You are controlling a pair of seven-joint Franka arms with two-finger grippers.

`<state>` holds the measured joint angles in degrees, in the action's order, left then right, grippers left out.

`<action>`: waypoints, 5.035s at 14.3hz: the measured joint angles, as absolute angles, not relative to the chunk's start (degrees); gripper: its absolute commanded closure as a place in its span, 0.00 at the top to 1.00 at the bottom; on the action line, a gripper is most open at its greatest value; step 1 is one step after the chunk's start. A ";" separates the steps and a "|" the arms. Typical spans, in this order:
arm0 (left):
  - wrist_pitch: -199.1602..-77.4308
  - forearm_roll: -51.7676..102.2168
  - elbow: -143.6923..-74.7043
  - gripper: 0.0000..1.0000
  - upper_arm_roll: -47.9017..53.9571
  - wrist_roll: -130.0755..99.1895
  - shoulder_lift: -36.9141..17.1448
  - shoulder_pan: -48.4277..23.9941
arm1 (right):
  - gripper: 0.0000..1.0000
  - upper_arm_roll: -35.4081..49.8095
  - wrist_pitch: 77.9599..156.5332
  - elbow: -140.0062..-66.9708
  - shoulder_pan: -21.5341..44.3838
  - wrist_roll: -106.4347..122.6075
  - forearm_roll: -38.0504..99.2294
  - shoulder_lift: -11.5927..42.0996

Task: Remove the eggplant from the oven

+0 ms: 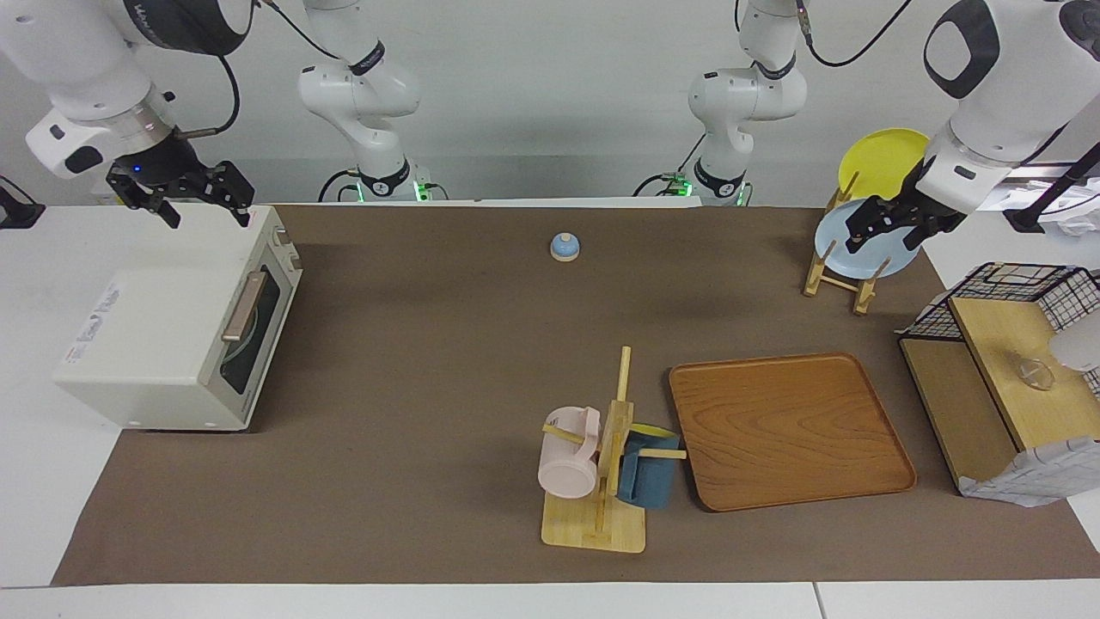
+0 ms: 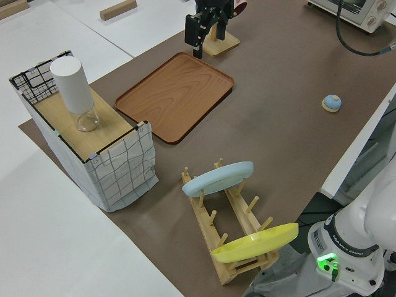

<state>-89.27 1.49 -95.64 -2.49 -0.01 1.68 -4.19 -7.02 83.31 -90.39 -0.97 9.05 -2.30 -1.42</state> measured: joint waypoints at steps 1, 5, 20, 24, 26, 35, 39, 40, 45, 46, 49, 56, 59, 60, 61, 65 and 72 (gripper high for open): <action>-89.27 1.49 -95.64 1.00 -2.50 -0.01 1.68 -4.19 | 1.00 -7.02 83.31 -90.39 -0.97 9.05 -2.30 -1.42; -89.27 1.49 -95.64 1.00 -2.50 -0.01 1.68 -4.19 | 1.00 -7.01 83.34 -90.38 -0.83 9.05 -2.30 -1.50; -89.26 1.49 -95.65 1.00 -2.50 -0.01 1.68 -4.19 | 0.00 -6.49 101.61 -108.13 0.99 9.05 -8.49 -0.52; -89.26 1.49 -95.65 1.00 -2.50 -0.01 1.68 -4.19 | 0.00 -6.60 103.68 -109.69 0.82 9.05 -10.38 -0.25; -89.26 1.49 -95.65 1.00 -2.50 -0.01 1.68 -4.19 | 0.00 -6.62 106.31 -111.58 0.54 9.06 -11.13 -0.19; -89.26 1.49 -95.65 1.00 -2.50 -0.01 1.68 -4.19 | 0.00 -5.75 109.12 -113.65 5.23 8.53 -7.75 1.36; -89.26 1.49 -95.65 1.00 -2.50 -0.01 1.68 -4.19 | 0.00 -4.99 118.91 -117.18 8.44 5.55 -3.84 6.58; -89.26 1.49 -95.65 1.00 -2.50 -0.01 1.68 -4.19 | 0.00 -4.93 122.07 -117.50 8.97 4.76 -3.71 8.75; -89.26 1.49 -95.65 1.00 -2.50 -0.01 1.68 -4.19 | 0.13 -5.18 129.91 -117.18 9.69 3.49 -0.82 16.26; -89.26 1.49 -95.65 1.00 -2.50 -0.01 1.68 -4.19 | 0.19 -5.31 129.94 -116.80 9.77 3.20 1.60 16.26; -89.26 1.49 -95.65 1.00 -2.50 -0.01 1.68 -4.19 | 0.40 -5.26 127.73 -114.21 13.52 -1.90 6.20 16.00; -89.26 1.49 -95.65 1.00 -2.50 -0.01 1.68 -4.19 | 0.54 -6.86 112.50 -111.64 5.26 -6.06 -2.52 7.63; -89.26 1.49 -95.65 1.00 -2.50 -0.01 1.68 -4.19 | 0.52 -6.87 113.11 -114.24 4.09 -6.04 -4.96 7.58; -89.26 1.49 -95.65 1.00 -2.50 -0.01 1.68 -4.19 | 0.46 -6.78 113.83 -114.82 4.14 -6.05 -5.23 7.58; -89.26 1.49 -95.65 1.00 -2.50 -0.01 1.68 -4.19 | 0.35 -6.67 114.46 -115.24 4.16 -6.05 -5.76 7.58; -89.26 1.49 -95.65 1.00 -2.50 -0.01 1.68 -4.19 | 0.19 -6.40 116.88 -117.23 4.39 -5.99 -11.43 7.61; -89.21 1.49 -95.65 1.00 -2.50 -0.01 1.68 -4.19 | 0.00 -6.22 116.22 -115.65 9.90 -6.35 -12.66 7.57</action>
